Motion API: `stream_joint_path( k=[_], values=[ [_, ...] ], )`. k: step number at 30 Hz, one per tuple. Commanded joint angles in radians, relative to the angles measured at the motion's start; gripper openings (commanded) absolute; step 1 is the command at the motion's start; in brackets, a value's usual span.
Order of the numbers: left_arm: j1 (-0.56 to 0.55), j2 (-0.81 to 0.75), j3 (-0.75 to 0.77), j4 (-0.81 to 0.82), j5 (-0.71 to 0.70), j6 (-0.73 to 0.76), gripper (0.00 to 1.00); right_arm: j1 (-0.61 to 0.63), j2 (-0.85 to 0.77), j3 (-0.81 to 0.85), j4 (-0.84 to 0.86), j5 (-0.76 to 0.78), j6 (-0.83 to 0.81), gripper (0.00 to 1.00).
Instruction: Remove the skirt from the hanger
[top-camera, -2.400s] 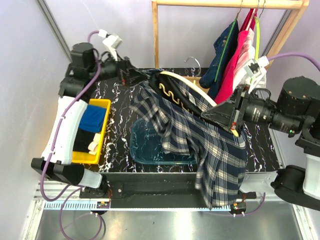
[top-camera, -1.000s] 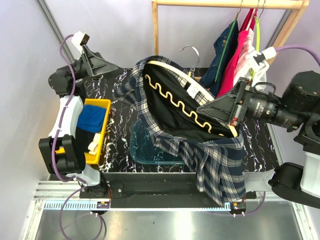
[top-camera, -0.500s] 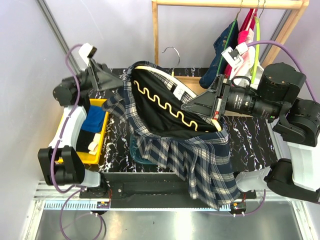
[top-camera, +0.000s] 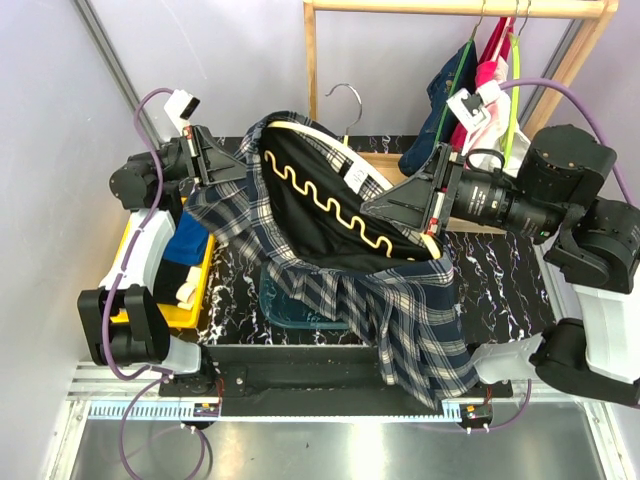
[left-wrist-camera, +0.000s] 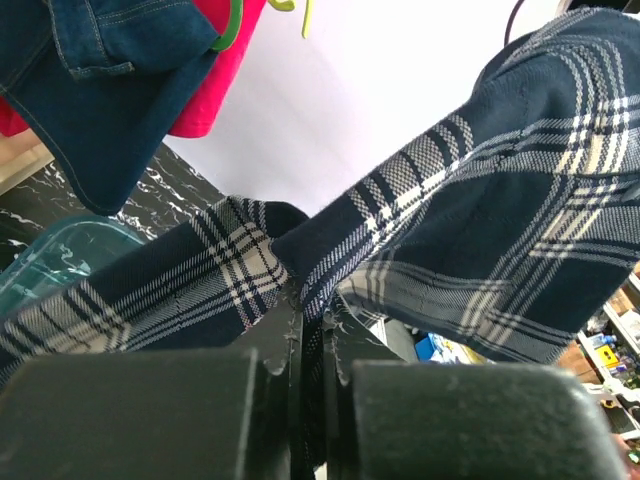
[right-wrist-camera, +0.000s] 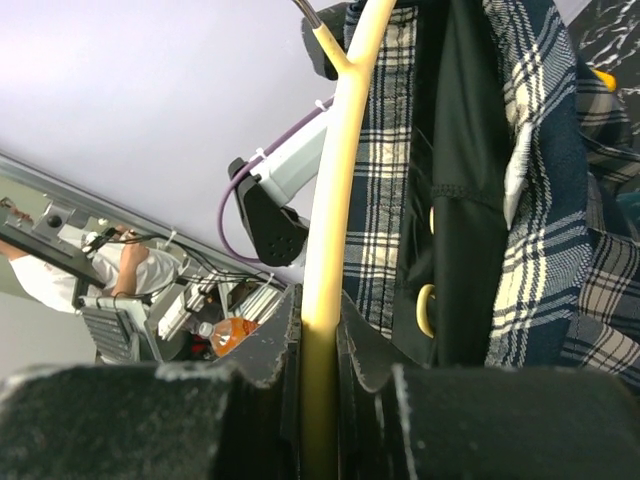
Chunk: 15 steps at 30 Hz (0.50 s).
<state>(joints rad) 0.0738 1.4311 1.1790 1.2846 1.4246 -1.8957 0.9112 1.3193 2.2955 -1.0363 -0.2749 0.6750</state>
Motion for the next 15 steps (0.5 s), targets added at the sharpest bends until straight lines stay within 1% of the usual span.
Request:
stream_joint_path(
  k=[1, 4, 9, 13, 15],
  values=[
    [0.015, -0.009, 0.045, 0.384, 0.039, 0.000, 0.00, 0.002, -0.097, -0.103, 0.202, 0.078, -0.014, 0.00],
    [0.015, -0.005, 0.086, 0.384, 0.017, -0.026, 0.00, 0.003, -0.115, -0.168, 0.151, 0.146, -0.049, 0.00],
    [0.015, 0.002, 0.181, 0.383, 0.013, -0.066, 0.00, 0.002, -0.039, -0.139, 0.009, 0.187, -0.126, 0.00],
    [0.015, 0.015, 0.220, 0.384, 0.002, -0.088, 0.00, 0.003, -0.014, -0.134, 0.018, 0.180, -0.173, 0.13],
    [0.015, 0.026, 0.232, 0.384, -0.004, -0.098, 0.00, 0.003, -0.005, -0.134, 0.024, 0.172, -0.184, 0.18]
  ],
)
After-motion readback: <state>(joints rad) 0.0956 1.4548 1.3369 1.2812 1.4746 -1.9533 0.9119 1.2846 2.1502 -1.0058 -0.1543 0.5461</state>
